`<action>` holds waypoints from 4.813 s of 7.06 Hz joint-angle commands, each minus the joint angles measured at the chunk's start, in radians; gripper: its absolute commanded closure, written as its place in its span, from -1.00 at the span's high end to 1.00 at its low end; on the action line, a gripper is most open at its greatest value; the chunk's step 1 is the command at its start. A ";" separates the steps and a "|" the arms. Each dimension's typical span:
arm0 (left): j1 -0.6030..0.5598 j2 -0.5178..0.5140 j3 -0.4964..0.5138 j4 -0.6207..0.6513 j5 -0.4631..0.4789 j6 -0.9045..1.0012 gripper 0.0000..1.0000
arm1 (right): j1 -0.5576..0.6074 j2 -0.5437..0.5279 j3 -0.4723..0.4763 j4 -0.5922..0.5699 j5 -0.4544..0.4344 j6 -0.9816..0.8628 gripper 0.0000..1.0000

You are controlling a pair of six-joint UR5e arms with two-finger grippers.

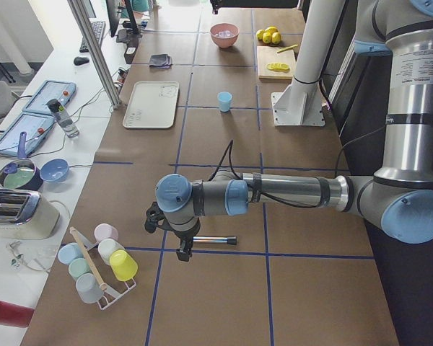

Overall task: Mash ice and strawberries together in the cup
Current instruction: 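Carry the ice cube with the right gripper over the light-blue cup, then open the right gripper to drop the ice cube into the cup, then move the right gripper back over the pink bowl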

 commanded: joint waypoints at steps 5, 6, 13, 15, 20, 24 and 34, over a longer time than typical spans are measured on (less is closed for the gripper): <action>0.002 -0.003 0.013 -0.002 0.000 0.004 1.00 | -0.605 0.466 -0.013 -0.004 -0.304 0.911 -0.99; 0.002 -0.003 0.015 -0.002 0.000 0.004 1.00 | -0.682 0.509 -0.025 -0.006 -0.372 0.985 -0.99; 0.002 -0.003 0.016 -0.002 0.000 0.004 1.00 | -0.827 0.781 -0.283 -0.072 -0.474 1.142 -0.98; 0.002 -0.003 0.016 -0.002 0.000 0.004 1.00 | -0.838 0.784 -0.299 -0.070 -0.474 1.149 -0.96; 0.002 -0.003 0.019 -0.002 0.000 0.004 1.00 | -0.839 0.820 -0.334 -0.069 -0.473 1.147 -0.10; 0.002 -0.003 0.018 -0.003 0.001 0.004 1.00 | -0.832 0.815 -0.304 -0.073 -0.486 1.147 0.98; 0.002 -0.003 -0.004 -0.008 0.000 0.000 1.00 | -0.280 -0.098 0.145 0.149 -0.209 0.577 0.98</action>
